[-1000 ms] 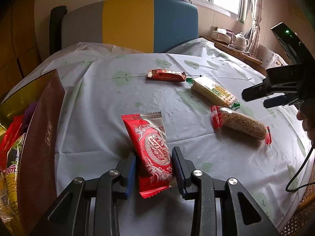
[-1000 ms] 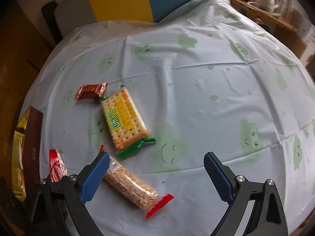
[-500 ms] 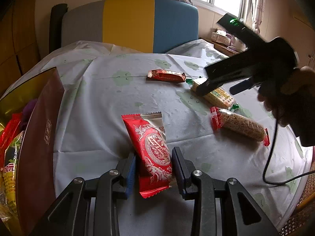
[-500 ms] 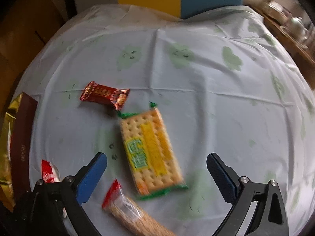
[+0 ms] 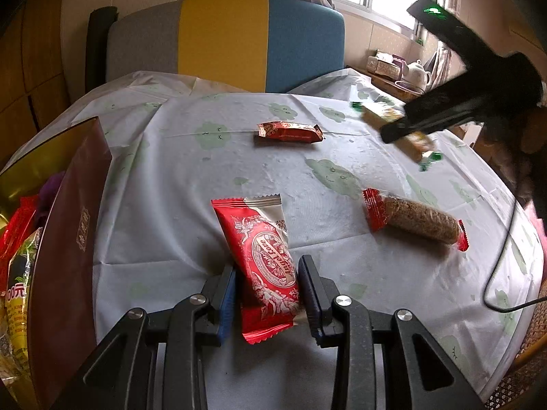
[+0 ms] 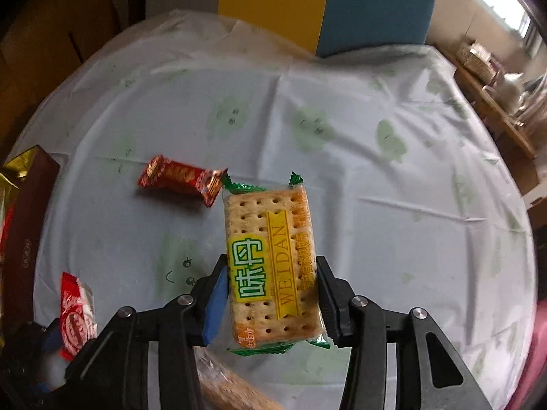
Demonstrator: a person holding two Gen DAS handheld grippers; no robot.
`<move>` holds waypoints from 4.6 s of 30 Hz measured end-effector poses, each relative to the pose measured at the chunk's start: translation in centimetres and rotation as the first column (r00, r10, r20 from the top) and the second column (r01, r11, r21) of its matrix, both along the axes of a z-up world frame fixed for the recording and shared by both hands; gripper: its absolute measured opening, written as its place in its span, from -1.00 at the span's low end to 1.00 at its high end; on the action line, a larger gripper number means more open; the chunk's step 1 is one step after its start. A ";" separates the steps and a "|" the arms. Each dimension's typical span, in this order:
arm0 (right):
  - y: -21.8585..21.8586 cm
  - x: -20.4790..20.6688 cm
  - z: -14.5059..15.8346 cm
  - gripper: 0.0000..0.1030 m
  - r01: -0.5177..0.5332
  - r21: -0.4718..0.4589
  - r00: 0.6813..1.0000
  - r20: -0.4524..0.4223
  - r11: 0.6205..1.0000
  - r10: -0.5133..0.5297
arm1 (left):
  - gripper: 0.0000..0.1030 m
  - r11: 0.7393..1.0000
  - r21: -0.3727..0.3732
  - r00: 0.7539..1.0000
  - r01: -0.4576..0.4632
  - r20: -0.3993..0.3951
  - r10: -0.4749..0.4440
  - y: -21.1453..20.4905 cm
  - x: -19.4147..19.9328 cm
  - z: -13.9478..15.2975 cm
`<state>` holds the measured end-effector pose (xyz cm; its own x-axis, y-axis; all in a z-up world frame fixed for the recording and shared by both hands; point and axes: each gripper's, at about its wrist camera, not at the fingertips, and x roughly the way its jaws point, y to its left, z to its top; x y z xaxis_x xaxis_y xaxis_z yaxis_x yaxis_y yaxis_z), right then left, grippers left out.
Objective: Organize snacks
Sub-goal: 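Close the right tool on the yellow WEIDAN cracker pack, then carry the red-white pack to the gold tray with left tool while right tool holds crackers, then lower the red-white pack into the gold tray and open the left tool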
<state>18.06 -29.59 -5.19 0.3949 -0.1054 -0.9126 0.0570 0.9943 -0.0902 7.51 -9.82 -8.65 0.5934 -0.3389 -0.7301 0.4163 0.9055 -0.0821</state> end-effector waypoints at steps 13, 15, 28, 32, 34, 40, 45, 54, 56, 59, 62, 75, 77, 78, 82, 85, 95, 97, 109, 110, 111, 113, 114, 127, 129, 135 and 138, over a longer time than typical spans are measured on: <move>-5.7 -5.7 -3.8 -0.07 0.145 -0.038 0.980 -0.133 0.989 -0.148 | -0.31 1.000 0.011 1.000 -0.001 0.002 0.001 -0.2 0.0 0.0; -6.0 -5.9 -3.6 -0.07 0.156 -0.009 0.980 -0.124 0.988 -0.155 | -0.31 1.000 0.015 1.000 -0.001 0.001 0.001 -0.2 0.0 0.0; -6.7 -5.6 -4.5 -0.04 0.135 -0.002 0.982 -0.131 0.991 -0.134 | -0.35 0.998 0.057 0.998 -0.004 -0.063 0.008 -0.6 0.5 0.7; -5.5 -5.5 -4.4 -0.08 0.096 -0.063 0.987 -0.120 0.993 -0.103 | -0.39 0.999 0.048 0.996 -0.006 -0.084 0.010 -0.4 0.3 1.0; -4.5 -5.7 -4.5 -0.08 0.069 -0.099 0.990 -0.115 0.993 -0.081 | -0.42 0.999 0.045 0.995 -0.006 -0.097 0.011 -0.3 0.2 1.2; -4.6 -6.0 -4.2 -0.08 0.074 -0.095 0.990 -0.113 0.993 -0.085 | -0.42 1.000 0.031 0.998 0.002 -0.061 0.000 -0.2 -0.7 3.8; -4.4 -6.1 -4.4 -0.08 0.065 -0.115 0.991 -0.109 0.991 -0.078 | -0.42 1.000 0.024 1.000 0.003 0.004 -0.003 0.1 -1.6 6.9; -3.9 -6.3 -4.3 -0.08 0.061 -0.122 0.991 -0.109 0.991 -0.074 | -0.42 1.000 0.013 0.999 -0.023 0.041 0.022 1.7 -2.3 9.4; -3.9 -6.3 -4.3 -0.08 0.061 -0.122 0.991 -0.109 0.991 -0.075 | -0.42 1.000 0.006 0.999 -0.030 0.041 0.029 2.1 -2.4 9.6; -3.7 -6.5 -4.2 -0.07 0.058 -0.124 0.992 -0.108 0.991 -0.072 | -0.42 0.999 -0.003 0.998 -0.045 0.041 0.045 2.8 -2.4 9.9; -3.6 -6.5 -4.1 -0.07 0.055 -0.126 0.992 -0.108 0.990 -0.069 | -0.42 0.998 -0.003 0.997 -0.056 0.046 0.056 3.3 -2.5 10.1; -3.1 -6.7 -3.9 -0.07 0.035 -0.145 0.993 -0.106 0.989 -0.051 | -0.42 0.991 -0.034 0.992 -0.127 0.014 0.127 7.5 -2.0 10.6; -3.1 -6.7 -3.9 -0.07 0.034 -0.147 0.993 -0.106 0.989 -0.050 | -0.42 0.988 -0.047 0.989 -0.148 0.015 0.149 8.9 -2.1 11.0; -3.0 -6.8 -3.9 -0.07 0.033 -0.148 0.993 -0.105 0.988 -0.049 | -0.42 0.985 -0.058 0.986 -0.163 0.014 0.164 9.9 -2.1 11.2; -2.9 -6.8 -3.9 -0.08 0.027 -0.154 0.994 -0.104 0.988 -0.044 | -0.42 0.956 -0.098 0.960 -0.278 0.000 0.280 15.1 -2.2 11.9; -2.8 -6.9 -3.9 -0.08 0.024 -0.158 0.994 -0.105 0.987 -0.041 | -0.42 0.915 -0.122 0.923 -0.385 -0.022 0.385 19.6 -2.5 12.2; -2.3 -7.0 -3.7 -0.08 0.009 -0.181 0.994 -0.105 0.983 -0.029 | -0.42 0.794 -0.182 0.815 -0.580 -0.132 0.564 27.2 -3.4 10.4; -2.1 -7.1 -3.6 -0.08 0.008 -0.184 0.994 -0.105 0.983 -0.028 | -0.42 0.804 -0.187 0.826 -0.564 -0.143 0.546 26.5 -2.9 10.2; -2.1 -7.1 -3.6 -0.08 0.006 -0.189 0.994 -0.104 0.982 -0.027 | -0.42 0.911 -0.165 0.922 -0.378 -0.160 0.354 20.0 2.8 9.8; -2.0 -7.1 -3.6 -0.08 0.006 -0.190 0.994 -0.105 0.982 -0.026 | -0.42 0.914 -0.155 0.922 -0.375 -0.160 0.351 19.5 3.7 9.7; -2.0 -7.1 -3.6 -0.08 0.004 -0.192 0.994 -0.105 0.981 -0.025 | -0.42 0.916 -0.148 0.923 -0.372 -0.166 0.348 19.3 4.3 9.5; -2.0 -7.1 -3.5 -0.08 0.004 -0.193 0.994 -0.105 0.981 -0.025 | -0.40 0.918 -0.134 0.920 -0.372 -0.184 0.346 18.8 5.8 8.7; -2.0 -7.1 -3.5 -0.08 0.004 -0.194 0.994 -0.106 0.981 -0.025 | -0.40 0.914 -0.124 0.913 -0.385 -0.191 0.359 18.8 6.4 8.2; -1.9 -7.1 -3.5 -0.07 -0.004 -0.208 0.994 -0.108 0.978 -0.019 | -0.36 0.914 -0.037 0.900 -0.405 -0.194 0.391 18.7 5.6 5.8; -1.8 -7.1 -3.5 -0.07 -0.005 -0.211 0.994 -0.107 0.977 -0.019 | -0.37 0.912 -0.020 0.894 -0.410 -0.207 0.398 18.6 5.9 5.1; -1.6 -7.2 -3.5 -0.07 -0.007 -0.215 0.994 -0.107 0.977 -0.016 | -0.44 0.922 0.010 0.901 -0.388 -0.206 0.381 17.2 6.3 4.4; -1.6 -7.2 -3.5 -0.07 -0.008 -0.216 0.994 -0.107 0.976 -0.016 | -0.44 0.927 0.026 0.910 -0.375 -0.181 0.373 16.5 6.1 4.7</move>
<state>10.85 -31.17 -8.67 0.2949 -0.3063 -0.9051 0.0391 0.9503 -0.3088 13.58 6.64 -3.94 0.5376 -0.1251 -0.8339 0.0246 0.9908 -0.1328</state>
